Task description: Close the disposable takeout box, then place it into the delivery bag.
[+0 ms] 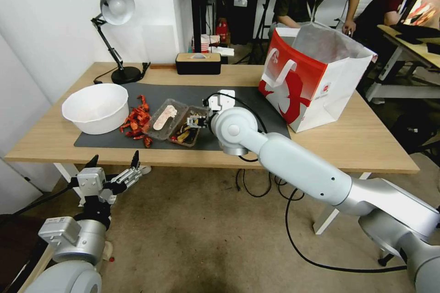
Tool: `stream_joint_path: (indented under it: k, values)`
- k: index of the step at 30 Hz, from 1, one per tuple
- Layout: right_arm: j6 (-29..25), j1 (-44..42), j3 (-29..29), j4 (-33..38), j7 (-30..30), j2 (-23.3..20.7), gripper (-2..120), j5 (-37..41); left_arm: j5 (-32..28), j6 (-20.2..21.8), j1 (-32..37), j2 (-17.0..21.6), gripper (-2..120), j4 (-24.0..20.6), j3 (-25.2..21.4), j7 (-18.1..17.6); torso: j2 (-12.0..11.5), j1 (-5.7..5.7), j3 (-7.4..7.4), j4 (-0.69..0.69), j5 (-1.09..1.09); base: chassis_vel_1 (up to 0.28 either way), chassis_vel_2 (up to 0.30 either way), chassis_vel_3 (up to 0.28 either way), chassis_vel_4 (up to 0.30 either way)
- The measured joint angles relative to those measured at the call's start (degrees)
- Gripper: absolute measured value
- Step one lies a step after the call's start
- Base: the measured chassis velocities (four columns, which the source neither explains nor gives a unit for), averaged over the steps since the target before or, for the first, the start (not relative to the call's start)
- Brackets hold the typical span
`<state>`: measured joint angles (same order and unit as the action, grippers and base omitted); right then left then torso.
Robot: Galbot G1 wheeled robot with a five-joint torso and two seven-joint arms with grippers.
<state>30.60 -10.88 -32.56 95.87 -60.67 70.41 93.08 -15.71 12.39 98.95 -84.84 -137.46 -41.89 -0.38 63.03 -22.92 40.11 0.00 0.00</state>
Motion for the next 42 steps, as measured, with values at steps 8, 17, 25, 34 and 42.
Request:
stream_joint_path:
  k: [8,17,25,34,42]
  values:
    - [0.9,0.4,-2.6,-0.3,0.0,-0.3,100,0.4,-0.4,0.0,-0.3,0.2,100,0.3,0.1,-0.2,0.0,0.0,0.0,0.0,0.0,0.0,0.0,0.0,0.0]
    - [1.5,0.8,-4.2,-1.4,0.2,1.0,100,0.8,-0.7,0.1,-0.8,0.5,100,0.6,0.1,-0.4,0.0,0.0,0.0,0.0,0.0,0.0,0.0,0.0,0.0]
    - [2.3,1.7,-5.2,-3.9,0.5,2.4,100,0.6,-1.0,0.1,-1.3,0.7,100,0.8,0.2,-0.4,0.0,0.0,0.0,0.0,0.0,0.0,0.0,0.0,0.0]
    - [2.8,2.9,-6.1,-6.6,0.6,3.9,100,-0.5,-1.8,0.2,-1.8,1.4,100,1.0,0.1,-0.7,0.0,0.0,0.0,0.0,0.0,0.0,0.0,0.0,0.0]
    - [3.0,3.5,-6.7,-7.1,0.6,3.8,100,-0.6,-2.1,0.2,-2.0,1.8,100,1.0,0.0,-0.7,0.0,0.0,0.0,0.0,0.0,0.0,0.0,0.0,0.0]
